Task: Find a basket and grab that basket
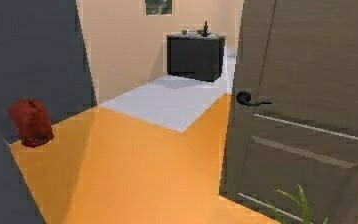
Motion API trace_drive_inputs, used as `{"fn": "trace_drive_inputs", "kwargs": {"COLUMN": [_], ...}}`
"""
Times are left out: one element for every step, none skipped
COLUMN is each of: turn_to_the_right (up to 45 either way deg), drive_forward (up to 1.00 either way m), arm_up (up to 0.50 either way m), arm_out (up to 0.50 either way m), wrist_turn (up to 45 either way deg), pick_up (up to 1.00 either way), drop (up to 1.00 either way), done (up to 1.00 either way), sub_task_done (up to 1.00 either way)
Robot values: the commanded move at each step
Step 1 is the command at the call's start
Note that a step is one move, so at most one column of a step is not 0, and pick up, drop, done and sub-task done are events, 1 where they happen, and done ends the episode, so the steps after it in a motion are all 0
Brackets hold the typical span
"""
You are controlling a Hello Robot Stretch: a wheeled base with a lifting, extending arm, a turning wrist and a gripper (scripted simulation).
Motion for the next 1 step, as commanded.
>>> {"fn": "trace_drive_inputs", "kwargs": {"turn_to_the_right": [0.0], "drive_forward": [1.0], "arm_up": [0.0], "arm_out": [0.0], "wrist_turn": [0.0], "pick_up": [0.0], "drop": [0.0], "done": [0.0], "sub_task_done": [0.0]}}
